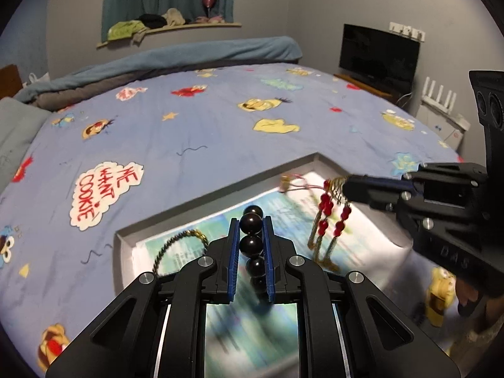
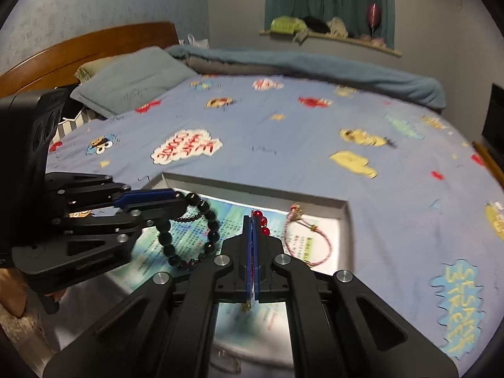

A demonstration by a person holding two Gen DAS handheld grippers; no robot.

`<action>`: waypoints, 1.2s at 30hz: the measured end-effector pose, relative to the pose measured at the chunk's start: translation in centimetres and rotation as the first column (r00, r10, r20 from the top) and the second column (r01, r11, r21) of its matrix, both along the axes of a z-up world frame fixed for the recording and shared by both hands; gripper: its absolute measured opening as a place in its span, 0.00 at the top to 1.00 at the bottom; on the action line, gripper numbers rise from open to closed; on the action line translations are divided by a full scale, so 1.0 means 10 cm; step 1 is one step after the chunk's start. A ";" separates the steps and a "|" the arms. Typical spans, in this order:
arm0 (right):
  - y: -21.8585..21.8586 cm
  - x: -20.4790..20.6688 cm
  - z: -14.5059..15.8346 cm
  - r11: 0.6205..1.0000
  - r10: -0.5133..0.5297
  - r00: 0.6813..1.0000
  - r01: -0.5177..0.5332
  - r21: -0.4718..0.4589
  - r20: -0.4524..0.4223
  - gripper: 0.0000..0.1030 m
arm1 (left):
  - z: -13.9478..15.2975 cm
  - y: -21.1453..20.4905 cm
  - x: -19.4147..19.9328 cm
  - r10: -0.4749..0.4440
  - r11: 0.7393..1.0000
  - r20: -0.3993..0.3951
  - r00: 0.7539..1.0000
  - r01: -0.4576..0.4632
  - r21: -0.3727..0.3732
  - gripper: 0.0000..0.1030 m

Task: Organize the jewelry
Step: 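Carry both pieces into the gray tray and open both tools to release them, then withdraw both open tools from the tray back toward the remaining jewelry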

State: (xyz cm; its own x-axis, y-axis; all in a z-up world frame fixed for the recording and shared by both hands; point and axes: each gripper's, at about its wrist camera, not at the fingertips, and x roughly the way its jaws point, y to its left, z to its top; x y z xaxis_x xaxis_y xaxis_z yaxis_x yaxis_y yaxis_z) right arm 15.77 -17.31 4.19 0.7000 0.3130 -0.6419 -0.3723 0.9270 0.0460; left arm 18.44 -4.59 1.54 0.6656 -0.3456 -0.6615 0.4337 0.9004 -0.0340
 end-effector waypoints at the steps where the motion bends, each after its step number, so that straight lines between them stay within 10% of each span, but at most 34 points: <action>1: 0.01 0.07 -0.04 1.000 -0.001 1.000 0.001 0.002 -0.012 1.00 | -0.02 0.00 0.06 0.006 1.000 -0.002 1.000 -0.006 0.004 0.85; 25: -0.05 0.65 -0.29 0.998 -0.064 0.994 0.066 0.016 -0.084 0.96 | -0.24 0.06 0.51 0.051 0.999 -0.056 0.997 -0.050 0.005 0.73; 36: -0.20 0.40 0.03 0.992 -0.091 0.994 0.095 0.078 -0.055 0.58 | 0.08 0.34 0.20 0.118 0.993 -0.019 0.993 -0.118 -0.020 0.44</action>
